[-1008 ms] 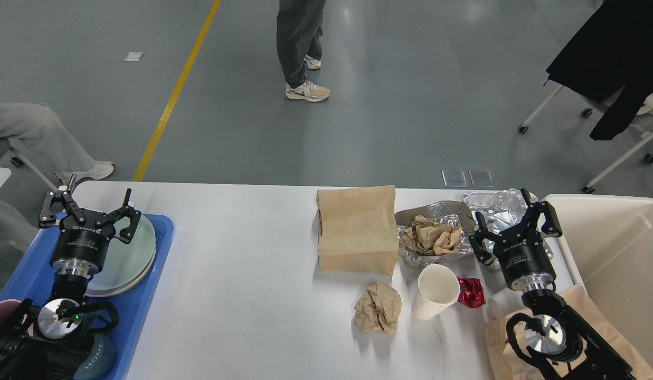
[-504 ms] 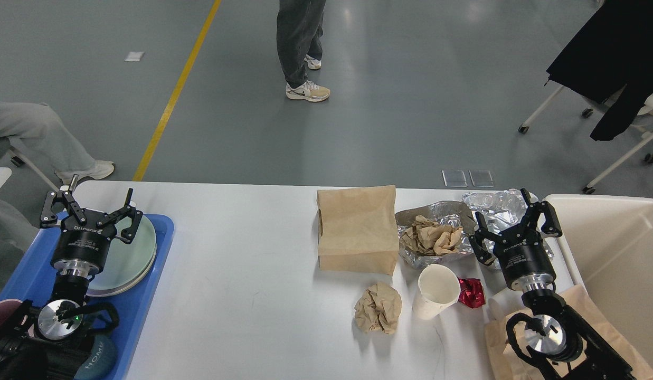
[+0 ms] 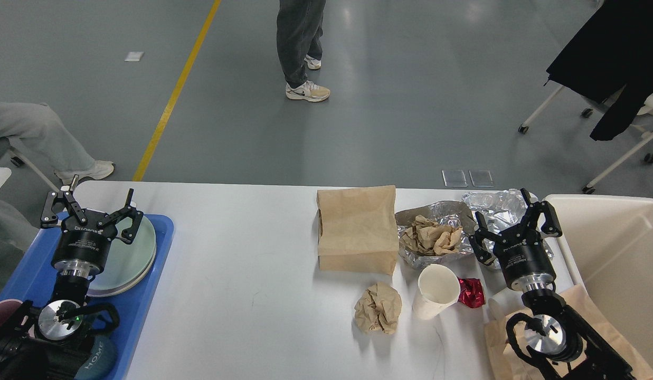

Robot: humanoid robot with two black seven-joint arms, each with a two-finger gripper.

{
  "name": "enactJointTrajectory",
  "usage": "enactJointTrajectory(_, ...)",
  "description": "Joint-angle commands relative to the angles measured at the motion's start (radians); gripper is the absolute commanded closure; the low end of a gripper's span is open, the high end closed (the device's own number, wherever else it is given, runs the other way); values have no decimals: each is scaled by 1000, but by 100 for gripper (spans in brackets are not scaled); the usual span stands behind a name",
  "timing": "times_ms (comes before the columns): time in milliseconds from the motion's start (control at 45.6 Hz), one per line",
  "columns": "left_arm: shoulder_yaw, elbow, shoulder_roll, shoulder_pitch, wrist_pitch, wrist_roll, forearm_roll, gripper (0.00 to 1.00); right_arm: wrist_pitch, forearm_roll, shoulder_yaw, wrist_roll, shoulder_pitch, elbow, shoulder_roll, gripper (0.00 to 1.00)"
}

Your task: Tidy desktop

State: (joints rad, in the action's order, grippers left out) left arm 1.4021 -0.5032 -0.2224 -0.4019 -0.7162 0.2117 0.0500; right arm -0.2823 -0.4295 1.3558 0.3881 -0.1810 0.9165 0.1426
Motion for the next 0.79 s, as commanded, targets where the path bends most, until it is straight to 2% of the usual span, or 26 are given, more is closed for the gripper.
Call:
enactJointTrajectory(0, 0, 0, 0, 0, 0, 0, 1, 4, 0, 0, 0, 0, 0, 1, 0, 0)
enactJointTrajectory(241, 0, 0, 0, 0, 0, 0, 1, 4, -2, -2, -4, -6, 0, -1, 8, 0)
enactJointTrajectory(416, 0, 0, 0, 0, 0, 0, 1, 4, 5, 0, -26, -51, -54, -13, 32, 0)
enactJointTrajectory(548, 0, 0, 0, 0, 0, 0, 1, 4, 5, 15, -23, -67, -94, -24, 55, 0)
enactJointTrajectory(679, 0, 0, 0, 0, 0, 0, -1, 4, 0, 87, -20, -120, -117, -16, 67, 0)
enactJointTrajectory(767, 0, 0, 0, 0, 0, 0, 1, 4, 12, 127, -20, -127, -153, -31, 92, 0)
